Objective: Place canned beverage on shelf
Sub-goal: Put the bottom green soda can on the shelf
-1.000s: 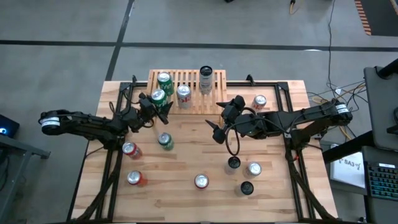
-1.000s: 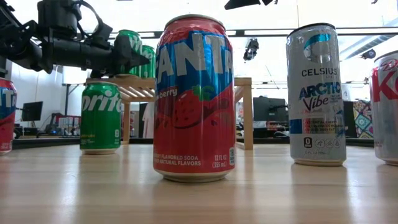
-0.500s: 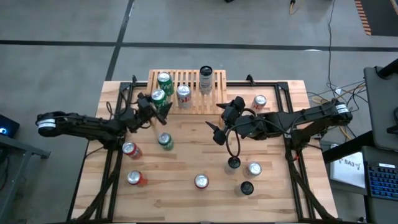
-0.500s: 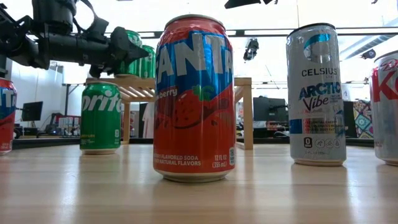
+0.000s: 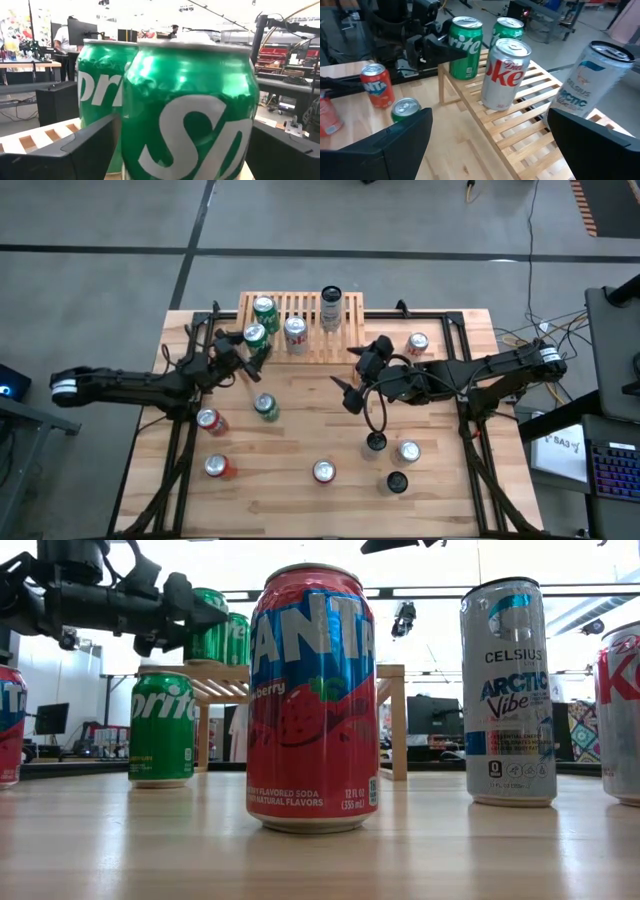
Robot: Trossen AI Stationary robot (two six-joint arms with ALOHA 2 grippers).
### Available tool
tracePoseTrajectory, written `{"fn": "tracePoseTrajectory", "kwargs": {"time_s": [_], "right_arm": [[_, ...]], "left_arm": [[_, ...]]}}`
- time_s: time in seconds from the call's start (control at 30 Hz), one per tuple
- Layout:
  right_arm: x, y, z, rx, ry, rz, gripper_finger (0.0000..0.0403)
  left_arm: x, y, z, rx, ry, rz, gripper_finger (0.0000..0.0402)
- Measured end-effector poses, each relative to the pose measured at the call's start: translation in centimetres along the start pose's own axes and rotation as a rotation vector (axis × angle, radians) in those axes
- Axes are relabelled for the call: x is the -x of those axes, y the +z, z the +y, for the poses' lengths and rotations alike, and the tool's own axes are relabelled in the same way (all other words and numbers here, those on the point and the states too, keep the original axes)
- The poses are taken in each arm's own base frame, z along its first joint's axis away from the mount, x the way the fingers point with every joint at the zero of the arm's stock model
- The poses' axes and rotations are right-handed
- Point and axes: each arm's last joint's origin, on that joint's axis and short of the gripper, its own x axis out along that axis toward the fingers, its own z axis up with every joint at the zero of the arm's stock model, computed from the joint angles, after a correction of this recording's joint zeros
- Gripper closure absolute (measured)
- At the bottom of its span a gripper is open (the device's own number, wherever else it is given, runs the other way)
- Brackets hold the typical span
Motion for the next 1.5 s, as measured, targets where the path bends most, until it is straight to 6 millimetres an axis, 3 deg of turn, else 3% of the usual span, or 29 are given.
{"fn": "tracePoseTrajectory", "kwargs": {"time_s": [0.57,1.0,1.2,1.5], "right_arm": [[0.0,0.0,0.1,0.000,0.024,0.004,0.0019],[0.0,0.0,0.1,0.003,0.024,0.004,0.0019],[0.0,0.0,0.1,0.010,0.024,0.004,0.0019],[0.0,0.0,0.1,0.021,0.025,0.004,0.0019]], "left_arm": [[0.9,2.1,0.1,0.040,-0.047,-0.084,0.0038],[-0.1,5.6,-0.8,-0.114,-0.057,-0.047,0.0038],[-0.2,8.9,-0.9,-0.155,-0.059,-0.008,0.0039],[0.6,13.7,-0.5,-0.232,-0.075,0.243,0.0046]]}}
